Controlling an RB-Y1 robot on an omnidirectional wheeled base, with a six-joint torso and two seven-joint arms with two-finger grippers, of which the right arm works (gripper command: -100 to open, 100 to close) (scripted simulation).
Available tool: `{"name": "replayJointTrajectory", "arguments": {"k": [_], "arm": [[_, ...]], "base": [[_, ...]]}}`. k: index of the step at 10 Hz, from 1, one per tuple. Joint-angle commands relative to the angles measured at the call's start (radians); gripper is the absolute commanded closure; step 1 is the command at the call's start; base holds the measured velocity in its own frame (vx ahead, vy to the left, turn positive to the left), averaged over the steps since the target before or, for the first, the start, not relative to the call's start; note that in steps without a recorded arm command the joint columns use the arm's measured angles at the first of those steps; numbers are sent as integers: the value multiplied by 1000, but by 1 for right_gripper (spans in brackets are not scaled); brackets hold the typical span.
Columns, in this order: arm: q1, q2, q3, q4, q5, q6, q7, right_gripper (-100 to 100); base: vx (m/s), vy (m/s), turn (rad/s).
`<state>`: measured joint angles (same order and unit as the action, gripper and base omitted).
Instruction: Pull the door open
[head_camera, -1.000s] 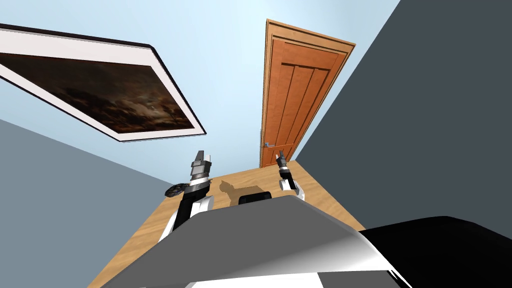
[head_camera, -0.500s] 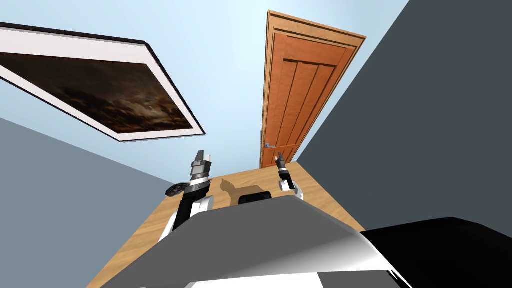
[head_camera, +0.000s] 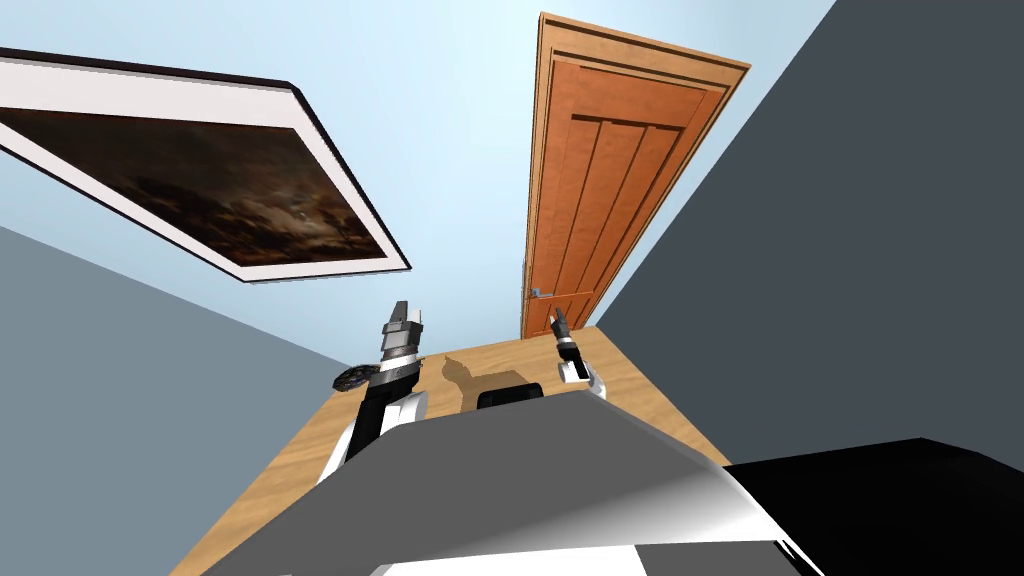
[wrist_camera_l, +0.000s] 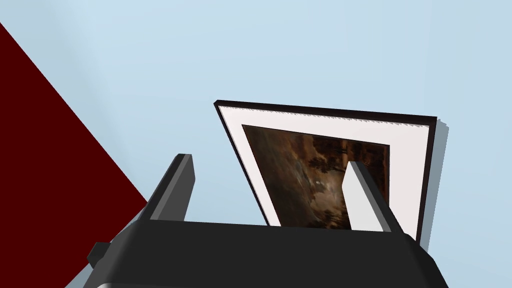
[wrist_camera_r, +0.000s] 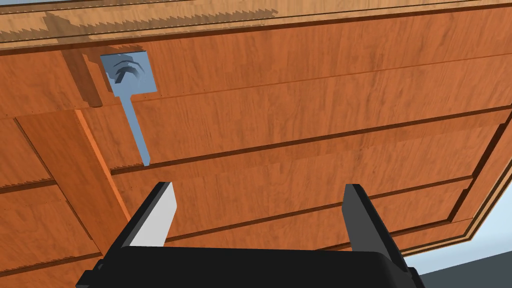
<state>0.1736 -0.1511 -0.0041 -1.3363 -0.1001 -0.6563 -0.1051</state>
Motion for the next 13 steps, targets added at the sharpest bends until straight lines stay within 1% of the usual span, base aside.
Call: {"name": "replayJointTrajectory", "arguments": {"k": [1, 2, 3, 4, 5, 6, 7, 8, 9, 10, 11, 12, 13], "arm": [[-6, -3, 1, 29, 0, -9, -2, -100], [-20, -10, 3, 73, -1, -21, -6, -100], [-20, -10, 3, 75, -1, -21, -6, -100], [-35, -16, 5, 117, -2, -33, -11, -100], [-49, -22, 6, 144, -3, -45, -15, -100], [-49, -22, 6, 164, -3, -45, -15, -100], [-63, -29, 8, 197, -4, -56, -18, -100], [-63, -29, 8, 208, -4, -56, -18, -100], [-77, -35, 9, 241, -5, -67, -22, -100], [-77, -35, 9, 251, -5, -67, -22, -100], [-89, -40, 11, 290, -6, -77, -26, -100], [-89, -40, 11, 290, -6, -77, -26, -100], [-102, -46, 12, 327, -7, -87, -29, -100]], "base": [[45, -34, 33], [59, -32, 54], [44, -25, 31], [48, -30, 56], [80, -52, 80], [60, -51, 31], [50, -42, 50], [36, -25, 26], [36, -22, 49], [34, -22, 26], [49, -22, 37], [39, -23, 26], [49, -36, 48]]}}
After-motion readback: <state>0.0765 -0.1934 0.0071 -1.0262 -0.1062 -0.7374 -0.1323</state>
